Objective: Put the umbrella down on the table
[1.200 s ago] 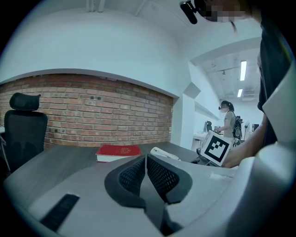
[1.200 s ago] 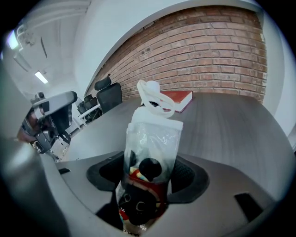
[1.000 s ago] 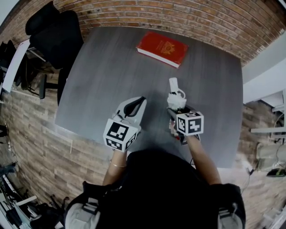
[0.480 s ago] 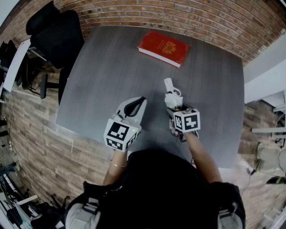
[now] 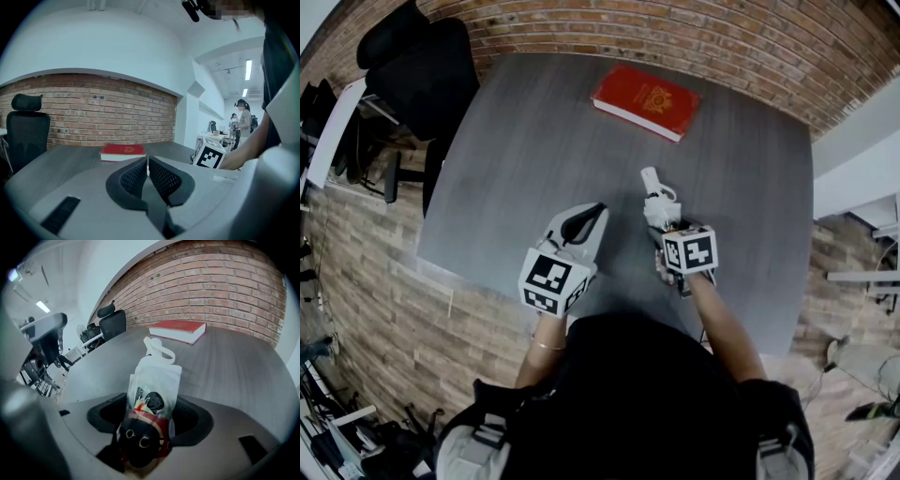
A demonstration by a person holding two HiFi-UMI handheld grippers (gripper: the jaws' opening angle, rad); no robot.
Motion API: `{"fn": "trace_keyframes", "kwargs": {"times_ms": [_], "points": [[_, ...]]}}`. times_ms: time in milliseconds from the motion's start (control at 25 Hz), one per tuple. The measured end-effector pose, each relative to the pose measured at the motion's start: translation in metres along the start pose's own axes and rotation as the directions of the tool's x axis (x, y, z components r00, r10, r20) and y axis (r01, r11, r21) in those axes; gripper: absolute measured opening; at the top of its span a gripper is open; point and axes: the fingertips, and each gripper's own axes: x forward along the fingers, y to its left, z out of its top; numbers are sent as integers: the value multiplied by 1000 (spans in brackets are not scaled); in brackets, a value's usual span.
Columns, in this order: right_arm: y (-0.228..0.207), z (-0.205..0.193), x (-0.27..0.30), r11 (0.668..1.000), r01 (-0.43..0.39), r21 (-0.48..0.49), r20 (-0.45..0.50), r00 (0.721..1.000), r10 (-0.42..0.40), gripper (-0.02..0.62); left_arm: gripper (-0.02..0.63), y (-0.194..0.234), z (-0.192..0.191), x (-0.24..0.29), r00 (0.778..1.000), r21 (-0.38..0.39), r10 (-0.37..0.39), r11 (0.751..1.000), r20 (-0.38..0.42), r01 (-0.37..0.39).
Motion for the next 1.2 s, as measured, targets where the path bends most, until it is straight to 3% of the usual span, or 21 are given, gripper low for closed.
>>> {"fn": "trace_keyframes", "kwargs": {"times_ms": [520,1200], "points": [[-1,-1,3,1000,5,-17,-10,1000,-5,302,2,-1,0,0,1000,4,-2,1000,0,2],[-9,15,-22,998,46,-41,76,996,-43,304,2,-7,2,0,1000,8,-11,1000,7,11]]}}
